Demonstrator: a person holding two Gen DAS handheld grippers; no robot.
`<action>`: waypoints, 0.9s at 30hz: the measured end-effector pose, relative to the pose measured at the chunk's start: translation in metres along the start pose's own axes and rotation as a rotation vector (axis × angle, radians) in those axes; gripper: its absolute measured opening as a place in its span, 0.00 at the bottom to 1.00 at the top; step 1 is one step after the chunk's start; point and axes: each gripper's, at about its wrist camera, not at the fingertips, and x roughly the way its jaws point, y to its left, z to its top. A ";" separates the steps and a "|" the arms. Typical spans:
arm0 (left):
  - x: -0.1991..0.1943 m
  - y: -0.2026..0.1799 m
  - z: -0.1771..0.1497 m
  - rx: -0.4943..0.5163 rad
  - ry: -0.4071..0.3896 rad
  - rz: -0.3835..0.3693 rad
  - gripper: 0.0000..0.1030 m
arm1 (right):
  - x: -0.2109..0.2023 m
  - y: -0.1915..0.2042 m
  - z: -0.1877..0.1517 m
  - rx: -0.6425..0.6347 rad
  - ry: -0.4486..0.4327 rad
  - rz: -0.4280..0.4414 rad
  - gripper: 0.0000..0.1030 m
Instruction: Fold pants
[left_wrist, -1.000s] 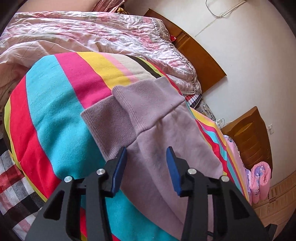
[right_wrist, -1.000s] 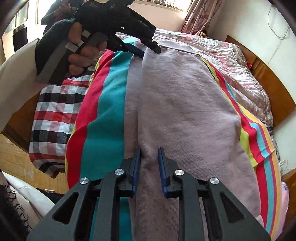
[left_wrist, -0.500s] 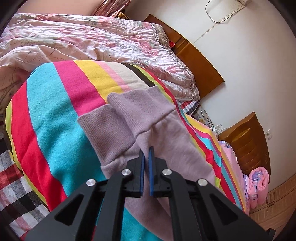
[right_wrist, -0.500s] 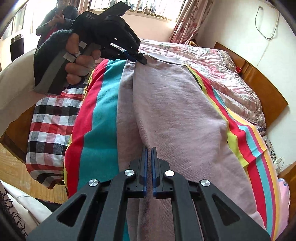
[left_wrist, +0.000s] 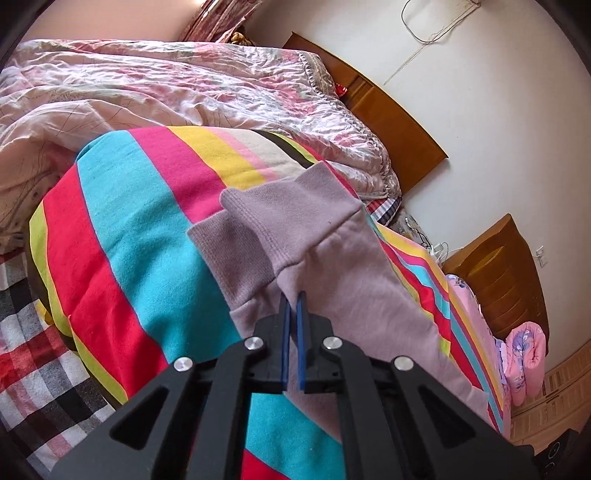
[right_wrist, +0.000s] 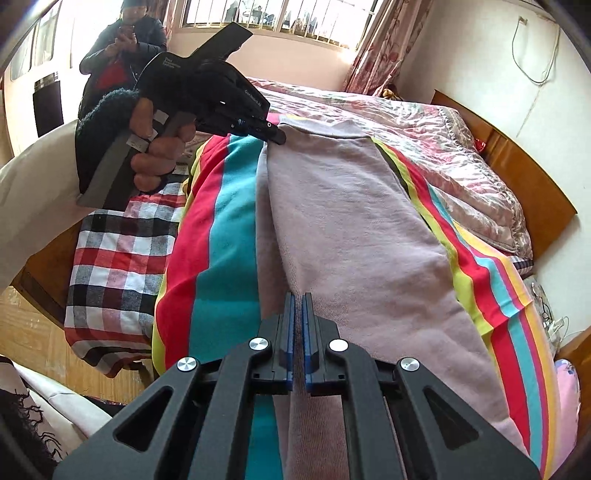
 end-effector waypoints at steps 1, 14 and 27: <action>-0.002 0.001 0.002 -0.001 -0.001 0.007 0.03 | 0.000 0.001 0.001 -0.002 0.002 0.002 0.04; 0.019 0.020 -0.013 -0.027 0.051 0.062 0.08 | 0.034 0.013 -0.024 0.048 0.076 0.070 0.16; 0.009 -0.135 -0.111 0.466 0.084 0.120 0.76 | -0.043 -0.044 -0.116 0.436 0.085 0.139 0.63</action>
